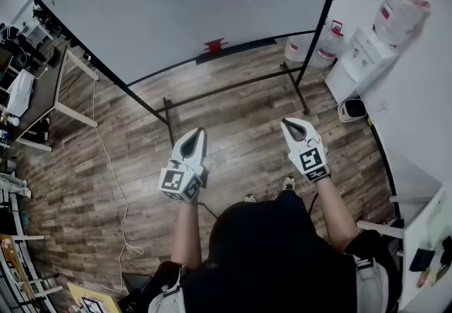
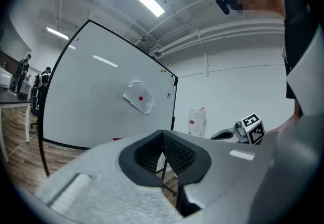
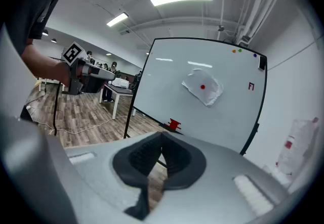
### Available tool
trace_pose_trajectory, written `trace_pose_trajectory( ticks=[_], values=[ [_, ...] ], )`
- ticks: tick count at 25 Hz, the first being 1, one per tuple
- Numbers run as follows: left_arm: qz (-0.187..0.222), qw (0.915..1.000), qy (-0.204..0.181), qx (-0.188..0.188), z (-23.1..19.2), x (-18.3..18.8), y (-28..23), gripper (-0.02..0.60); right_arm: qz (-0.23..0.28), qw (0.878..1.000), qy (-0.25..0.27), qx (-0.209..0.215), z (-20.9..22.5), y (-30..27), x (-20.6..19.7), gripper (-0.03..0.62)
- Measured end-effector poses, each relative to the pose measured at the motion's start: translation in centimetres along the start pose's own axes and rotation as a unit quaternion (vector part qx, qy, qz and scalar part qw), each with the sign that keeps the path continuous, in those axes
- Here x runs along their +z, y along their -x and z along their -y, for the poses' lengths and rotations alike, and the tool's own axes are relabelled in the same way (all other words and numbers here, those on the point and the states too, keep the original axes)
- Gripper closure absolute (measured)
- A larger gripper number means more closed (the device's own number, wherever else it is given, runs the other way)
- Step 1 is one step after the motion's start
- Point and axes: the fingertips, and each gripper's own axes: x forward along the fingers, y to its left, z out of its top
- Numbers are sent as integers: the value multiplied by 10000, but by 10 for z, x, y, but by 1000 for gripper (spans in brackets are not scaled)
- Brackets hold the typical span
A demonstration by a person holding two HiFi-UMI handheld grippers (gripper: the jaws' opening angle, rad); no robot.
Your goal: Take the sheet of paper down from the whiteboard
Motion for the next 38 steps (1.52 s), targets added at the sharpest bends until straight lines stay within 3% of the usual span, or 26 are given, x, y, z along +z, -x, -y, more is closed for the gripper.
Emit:
trace_pose_trajectory(
  ticks=[8, 17, 27, 38],
  values=[
    [-110, 9998, 184, -10, 4, -14, 7, 572, 1, 9999, -161, 16, -4, 4, -8, 590],
    [-96, 9997, 108, -189, 9, -9, 8, 572, 90, 9997, -200, 47, -7, 6, 0, 590],
    [-218, 9988, 92, -418, 16, -29, 3, 572, -65, 9997, -226, -31, -3, 13, -13, 590],
    [-279, 9992, 96, -257, 11, -31, -24, 572, -1, 9996, -275, 62, 23, -14, -22, 590]
  ],
)
